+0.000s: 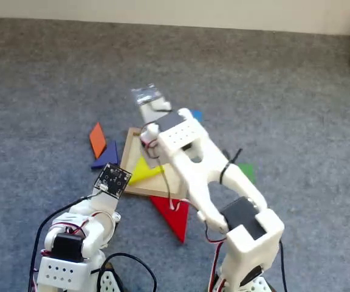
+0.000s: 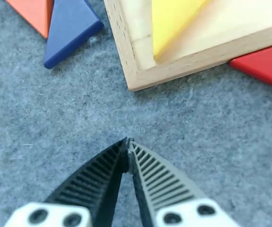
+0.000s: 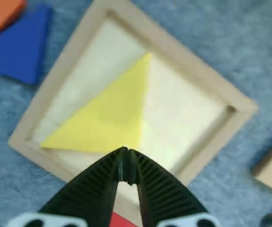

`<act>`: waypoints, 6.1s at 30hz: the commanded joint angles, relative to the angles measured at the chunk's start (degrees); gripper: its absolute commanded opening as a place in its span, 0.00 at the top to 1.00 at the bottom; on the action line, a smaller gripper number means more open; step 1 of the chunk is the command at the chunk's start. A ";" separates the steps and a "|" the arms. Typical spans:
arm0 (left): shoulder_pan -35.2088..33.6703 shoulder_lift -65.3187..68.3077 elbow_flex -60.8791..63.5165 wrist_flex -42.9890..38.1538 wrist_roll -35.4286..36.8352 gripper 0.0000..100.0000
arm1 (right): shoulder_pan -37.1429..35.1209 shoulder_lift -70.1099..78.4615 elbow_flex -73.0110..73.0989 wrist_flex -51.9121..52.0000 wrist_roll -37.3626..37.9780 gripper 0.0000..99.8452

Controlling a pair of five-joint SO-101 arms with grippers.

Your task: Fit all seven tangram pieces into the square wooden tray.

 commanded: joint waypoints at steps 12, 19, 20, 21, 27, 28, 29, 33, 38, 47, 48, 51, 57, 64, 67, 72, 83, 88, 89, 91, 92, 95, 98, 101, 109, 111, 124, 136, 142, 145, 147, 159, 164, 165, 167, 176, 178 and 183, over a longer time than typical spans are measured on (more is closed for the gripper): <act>-0.48 -2.33 1.10 0.18 0.26 0.99 | 11.82 4.35 5.41 0.48 6.15 0.99; -0.48 -2.33 1.10 0.18 0.26 0.99 | 17.89 4.18 5.41 0.84 12.75 0.99; -0.48 -2.33 1.10 0.18 0.26 0.99 | 18.68 4.09 5.41 0.84 13.54 0.99; -0.48 -2.33 1.10 0.18 0.26 0.99 | 19.47 4.00 5.41 0.92 14.51 0.99; -0.48 -2.33 1.10 0.18 0.26 0.99 | 20.79 2.07 2.95 0.92 16.35 0.99; -0.48 -2.33 1.10 0.18 0.26 0.99 | 20.09 1.54 2.59 0.92 16.35 0.99; -0.48 -2.33 1.10 0.18 0.26 0.99 | 19.38 1.36 2.59 0.92 16.35 0.99; -0.48 -2.33 1.10 0.18 0.26 0.99 | 15.34 1.27 2.68 0.75 16.26 0.99; -0.48 -2.33 1.10 0.18 0.26 0.99 | 11.30 1.27 2.77 0.48 16.18 0.99; -0.48 -2.33 1.10 0.18 0.26 0.99 | 7.60 1.27 2.24 -0.22 10.81 0.99; -0.48 -2.33 1.10 0.18 0.26 0.99 | 7.60 1.19 2.24 -1.54 10.73 0.99; -0.48 -2.33 1.10 0.18 0.26 0.99 | 7.60 1.19 2.59 -6.11 10.64 0.99; -0.48 -2.33 1.10 0.18 0.26 0.99 | 7.60 1.19 2.51 -11.38 10.55 0.99; -0.48 -2.33 1.10 0.18 0.26 0.99 | 7.34 0.84 2.33 -11.12 10.55 0.99; -0.48 -2.33 1.10 0.18 0.26 0.99 | 5.67 0.84 2.59 -11.21 10.55 0.99; -0.48 -2.33 1.10 0.18 0.26 0.99 | 1.89 0.84 2.59 -11.21 10.55 0.99; -0.48 -2.33 1.10 0.18 0.26 0.99 | 0.48 0.75 2.24 -13.41 10.55 0.99; -0.48 -2.33 1.10 0.18 0.26 0.99 | -1.45 0.75 2.24 -13.76 10.55 0.99; -0.48 -2.33 1.10 0.18 0.26 0.99 | -1.80 0.75 2.15 -13.76 10.55 0.99; -0.48 -2.33 1.10 0.18 0.26 0.99 | -1.98 0.57 2.15 -13.49 10.55 0.99; -0.48 -2.33 1.10 0.18 0.26 0.99 | -1.63 0.22 2.15 -13.41 10.55 0.99; -0.48 -2.33 1.10 0.18 0.26 0.99 | 0.48 -3.12 2.59 -13.41 10.55 0.99; -0.48 -2.33 1.10 0.18 0.26 0.99 | 2.68 -7.87 2.86 -13.41 10.55 0.99; -0.48 -2.33 1.10 0.18 0.26 0.99 | 4.70 -10.77 6.81 -11.03 10.55 0.99; -0.48 -2.33 1.10 0.18 0.26 0.99 | 9.27 -11.47 18.24 -10.59 10.55 0.99; -0.48 -2.33 1.10 0.18 0.26 0.99 | 11.30 -11.47 18.68 -10.59 10.55 0.99; -0.48 -2.33 1.10 0.18 0.26 0.99 | 20.09 -12.88 18.42 -8.75 10.99 0.99; -0.48 -2.33 1.10 0.18 0.26 0.99 | 8.75 -39.87 24.40 6.55 10.55 0.99; -0.48 -2.33 1.10 0.18 0.26 0.99 | -0.92 -46.46 34.15 4.09 9.85 0.99; -0.48 -2.33 1.10 0.18 0.26 0.99 | -6.37 -46.55 38.90 1.89 1.85 0.92; -0.48 -2.33 1.10 0.18 0.26 0.99 | -9.36 -46.64 41.89 -0.04 -3.43 0.81; -0.48 -2.33 1.10 0.18 0.26 0.99 | -22.20 -46.46 54.90 -17.45 -11.69 0.61; -0.48 -2.33 1.10 0.18 0.26 0.99 | -22.02 -46.46 59.38 -23.43 -11.69 0.61; -0.48 -2.33 1.10 0.18 0.26 0.99 | -22.02 -46.46 59.56 -23.78 -11.69 0.61; -0.48 -2.33 1.10 0.18 0.26 0.99 | -22.02 -46.37 59.74 -23.87 -11.69 0.61; -0.48 -2.33 1.10 0.18 0.26 0.99 | -18.95 -46.55 60.09 -23.52 -11.69 0.66; -0.48 -2.33 1.10 0.18 0.26 0.99 | -18.42 -47.08 60.09 -23.34 -11.69 0.66; -0.48 -2.33 1.10 0.18 0.26 0.99 | -18.51 -47.16 59.30 -15.34 -11.69 0.66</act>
